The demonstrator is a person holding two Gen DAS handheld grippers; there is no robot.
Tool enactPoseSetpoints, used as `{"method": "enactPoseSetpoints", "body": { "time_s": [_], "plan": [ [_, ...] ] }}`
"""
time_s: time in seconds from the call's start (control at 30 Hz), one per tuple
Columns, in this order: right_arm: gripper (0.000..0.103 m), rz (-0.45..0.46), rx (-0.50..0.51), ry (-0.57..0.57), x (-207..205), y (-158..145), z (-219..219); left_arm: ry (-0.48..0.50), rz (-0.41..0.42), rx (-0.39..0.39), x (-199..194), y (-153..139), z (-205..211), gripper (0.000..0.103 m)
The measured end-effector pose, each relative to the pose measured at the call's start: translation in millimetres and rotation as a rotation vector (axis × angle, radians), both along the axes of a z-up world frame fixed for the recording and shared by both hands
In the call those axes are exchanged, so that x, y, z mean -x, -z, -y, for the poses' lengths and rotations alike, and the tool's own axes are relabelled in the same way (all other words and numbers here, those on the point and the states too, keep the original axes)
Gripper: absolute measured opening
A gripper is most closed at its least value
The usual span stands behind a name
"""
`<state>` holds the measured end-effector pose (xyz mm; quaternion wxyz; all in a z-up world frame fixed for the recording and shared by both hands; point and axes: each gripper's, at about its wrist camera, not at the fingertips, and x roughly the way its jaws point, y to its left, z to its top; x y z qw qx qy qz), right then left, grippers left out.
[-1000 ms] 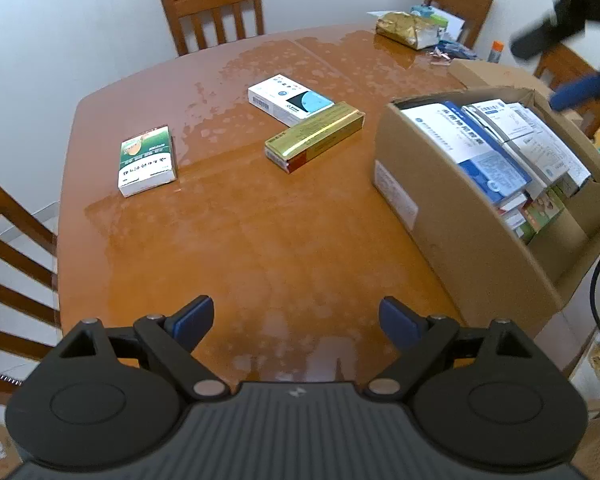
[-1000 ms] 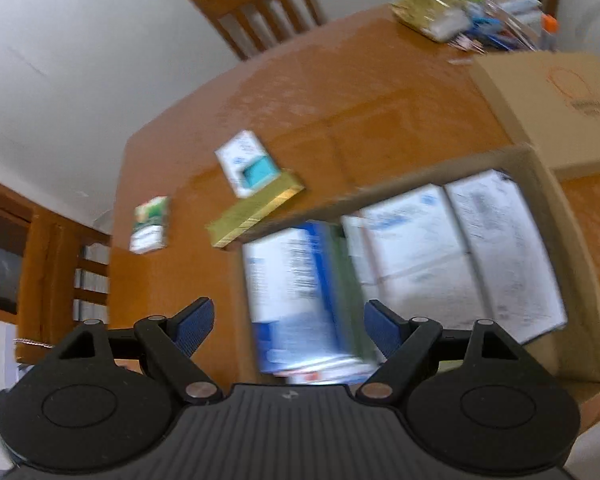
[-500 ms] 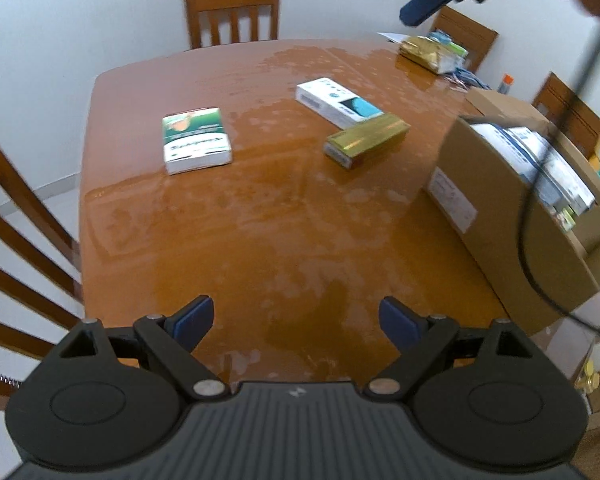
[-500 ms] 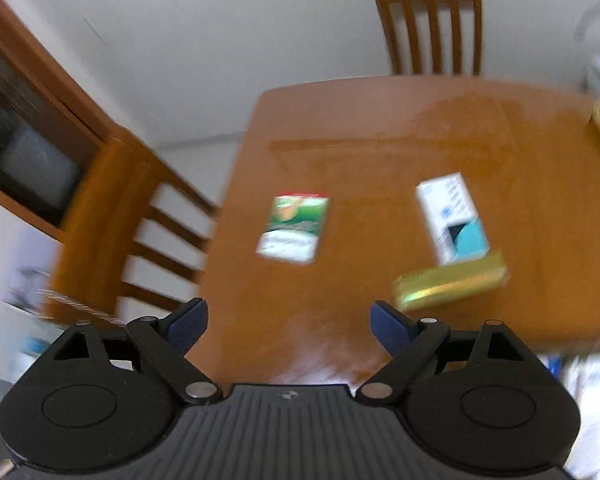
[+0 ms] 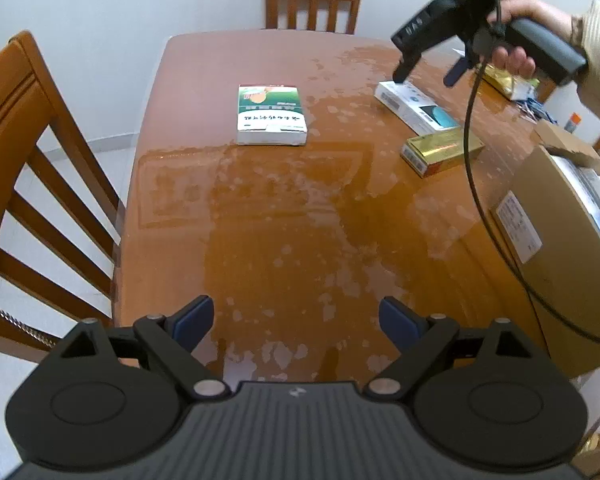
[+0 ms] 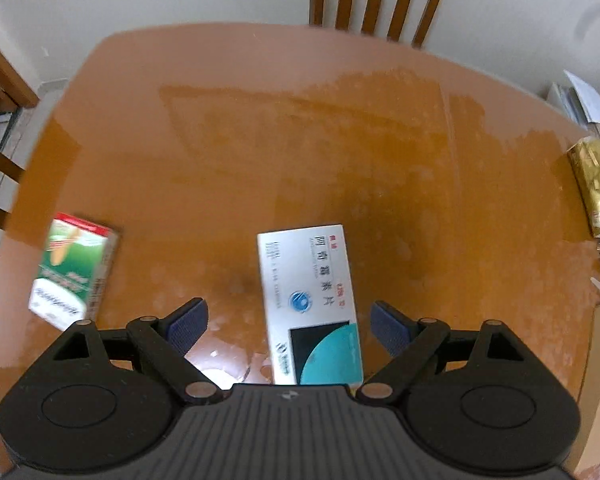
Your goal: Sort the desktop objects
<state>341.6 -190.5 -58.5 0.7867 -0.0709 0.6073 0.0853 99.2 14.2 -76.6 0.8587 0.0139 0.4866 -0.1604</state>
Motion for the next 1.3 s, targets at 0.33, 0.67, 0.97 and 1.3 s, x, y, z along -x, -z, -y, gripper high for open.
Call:
{"method": "enactPoseSetpoints", "body": {
  "time_s": [0.33,0.67,0.97,1.3],
  "plan": [
    [0.091,-0.033,0.041,-0.035,-8.3,42.0,3.6,-0.025,-0.006,0.021,-5.2,9.0,1.5,0.09],
    [0.081,-0.081,-0.002,0.019,-7.8,55.1,11.8,-0.035,-0.011,0.023,1.0,10.8,-2.5,0.09],
    [0.067,-0.097,-0.032,0.063,-3.6,53.0,13.5,-0.041,-0.007,0.023,5.3,10.7,-7.1,0.09],
    [0.066,-0.125,-0.053,0.037,14.5,48.2,-17.2,-0.047,0.006,0.029,13.5,5.7,-16.1,0.09]
  ]
}}
